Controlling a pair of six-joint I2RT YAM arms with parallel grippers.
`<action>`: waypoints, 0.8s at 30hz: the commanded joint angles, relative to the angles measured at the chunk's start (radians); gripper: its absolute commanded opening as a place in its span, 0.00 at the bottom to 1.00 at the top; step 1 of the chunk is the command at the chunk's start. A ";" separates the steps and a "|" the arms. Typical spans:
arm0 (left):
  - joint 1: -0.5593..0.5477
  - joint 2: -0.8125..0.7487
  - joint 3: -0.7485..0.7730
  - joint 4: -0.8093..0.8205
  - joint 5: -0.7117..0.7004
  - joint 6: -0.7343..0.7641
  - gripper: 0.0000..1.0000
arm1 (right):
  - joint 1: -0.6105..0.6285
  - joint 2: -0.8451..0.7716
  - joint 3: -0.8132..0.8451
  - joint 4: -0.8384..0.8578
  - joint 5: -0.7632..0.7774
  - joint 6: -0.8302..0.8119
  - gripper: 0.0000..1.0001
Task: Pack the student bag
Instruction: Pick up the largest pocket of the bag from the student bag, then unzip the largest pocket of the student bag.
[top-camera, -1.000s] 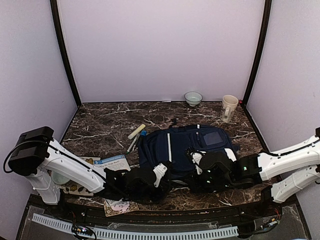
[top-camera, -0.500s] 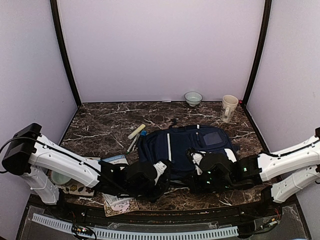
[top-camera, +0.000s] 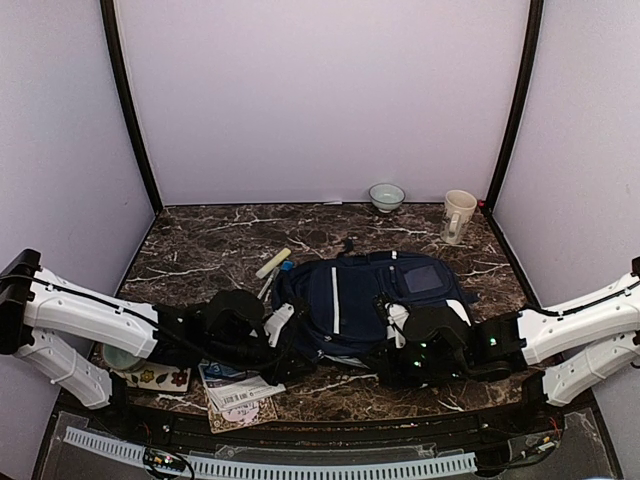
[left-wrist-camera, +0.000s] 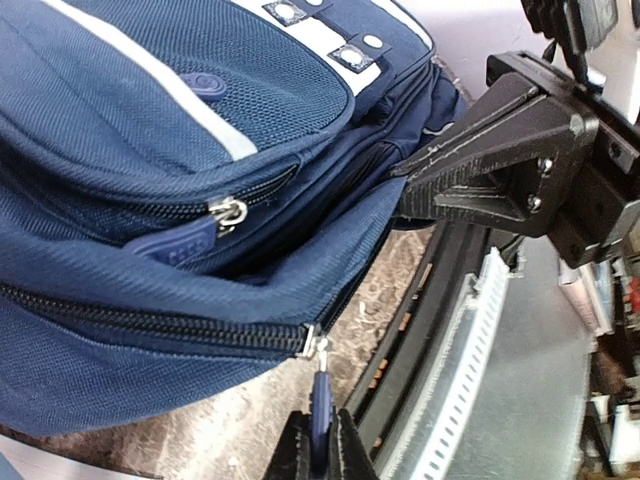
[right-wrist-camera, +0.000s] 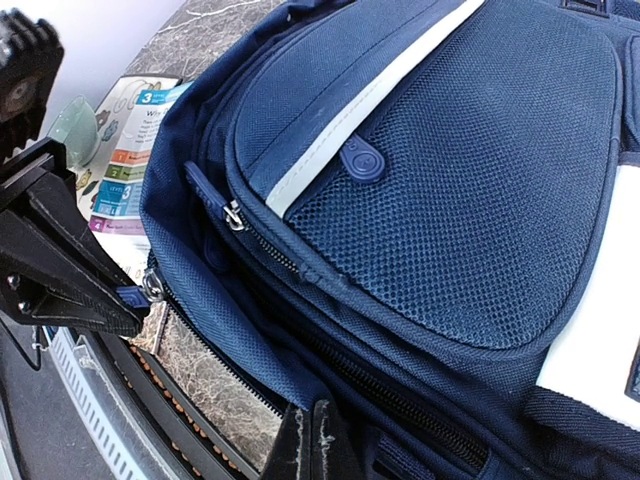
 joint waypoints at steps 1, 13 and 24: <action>0.044 -0.058 -0.046 -0.117 0.045 -0.083 0.07 | -0.012 0.002 -0.037 -0.154 0.123 0.007 0.00; -0.266 0.037 0.210 -0.564 -0.713 0.014 0.80 | -0.012 0.103 0.102 -0.165 0.126 -0.059 0.00; -0.338 0.303 0.303 -0.389 -0.798 0.004 0.66 | -0.011 0.136 0.167 -0.183 0.119 -0.091 0.00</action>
